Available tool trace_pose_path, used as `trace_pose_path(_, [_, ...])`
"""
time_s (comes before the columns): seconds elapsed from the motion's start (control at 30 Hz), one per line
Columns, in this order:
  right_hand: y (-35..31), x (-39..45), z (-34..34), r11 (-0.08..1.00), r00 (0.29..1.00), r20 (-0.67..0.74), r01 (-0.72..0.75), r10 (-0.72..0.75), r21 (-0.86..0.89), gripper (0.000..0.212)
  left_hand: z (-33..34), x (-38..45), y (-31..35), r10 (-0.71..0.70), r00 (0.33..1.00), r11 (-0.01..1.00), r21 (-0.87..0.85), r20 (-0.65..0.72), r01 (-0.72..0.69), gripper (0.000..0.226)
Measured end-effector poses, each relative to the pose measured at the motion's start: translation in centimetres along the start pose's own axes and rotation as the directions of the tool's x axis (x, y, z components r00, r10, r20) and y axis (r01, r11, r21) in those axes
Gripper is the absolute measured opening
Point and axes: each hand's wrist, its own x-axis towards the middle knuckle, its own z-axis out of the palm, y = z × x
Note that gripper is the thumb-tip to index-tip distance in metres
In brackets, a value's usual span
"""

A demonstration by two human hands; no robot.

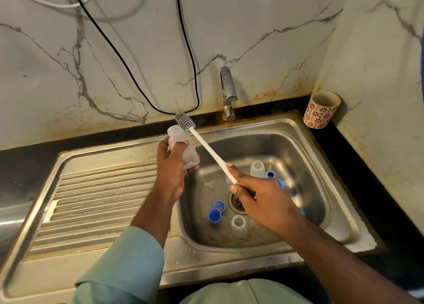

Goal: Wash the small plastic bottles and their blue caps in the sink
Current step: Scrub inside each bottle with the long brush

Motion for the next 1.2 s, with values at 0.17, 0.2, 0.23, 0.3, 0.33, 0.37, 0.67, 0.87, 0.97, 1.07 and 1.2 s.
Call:
trace_pose_path(0.17, [0.1, 0.1, 0.3, 1.000, 1.000, -0.015, 0.000, 0.000, -0.001, 0.048, 0.1, -0.1, 0.1, -0.006, 0.999, 0.999, 0.032, 0.050, 0.004, 0.047])
trace_pose_path(0.2, [0.0, 0.1, 0.3, 1.000, 1.000, -0.018, 0.005, -0.005, -0.010, 0.048, 0.3, -0.2, 0.1, -0.014, 0.998, 1.000, 0.012, 0.061, 0.014, 0.050])
trace_pose_path(0.23, [-0.1, 0.1, 0.5, 1.000, 1.000, -0.022, 0.011, -0.012, -0.028, 0.048, 0.4, -0.3, 0.1, -0.026, 0.998, 1.000, -0.004, 0.065, 0.026, 0.052])
trace_pose_path(0.3, [-0.3, 0.1, 0.6, 0.998, 1.000, -0.026, 0.015, -0.017, -0.066, 0.049, 0.8, -0.4, 0.0, -0.036, 0.998, 0.999, -0.014, 0.054, 0.037, 0.047])
trace_pose_path(0.33, [-0.4, 0.1, 0.6, 0.997, 1.000, -0.025, 0.013, -0.016, -0.082, 0.050, 1.0, -0.5, 0.1, -0.041, 0.998, 0.999, -0.021, 0.052, 0.042, 0.044])
trace_pose_path(0.37, [-0.4, 0.2, 0.6, 0.995, 1.000, -0.025, 0.010, -0.013, -0.098, 0.051, 1.1, -0.5, 0.1, -0.049, 0.997, 0.998, -0.035, 0.053, 0.051, 0.042])
trace_pose_path(0.67, [0.1, 0.3, 0.8, 0.996, 1.000, -0.003, 0.003, -0.004, -0.090, 0.052, 1.2, -0.6, 0.4, -0.019, 0.998, 0.997, -0.079, 0.057, 0.024, 0.044])
trace_pose_path(0.87, [0.2, 0.1, 1.5, 0.994, 0.989, -0.099, 0.108, -0.109, -0.022, 0.054, 1.2, -0.4, 0.8, -0.040, 0.998, 0.995, -0.091, 0.045, 0.044, 0.049])
trace_pose_path(0.97, [-0.1, 0.4, 1.7, 0.997, 0.994, -0.081, 0.076, -0.077, -0.020, 0.052, 1.3, -0.6, 0.8, -0.054, 0.997, 0.994, -0.091, 0.060, 0.059, 0.043])
trace_pose_path(1.07, [0.1, 0.8, 1.4, 0.999, 0.995, -0.084, 0.043, -0.044, -0.019, 0.048, 1.2, -0.8, 0.7, -0.053, 0.997, 0.995, -0.080, 0.061, 0.058, 0.049])
trace_pose_path(1.2, [0.2, 0.5, 1.3, 0.996, 0.991, -0.104, 0.088, -0.088, -0.008, 0.052, 1.0, -0.8, 0.7, -0.053, 0.998, 0.996, -0.071, 0.022, 0.055, 0.058])
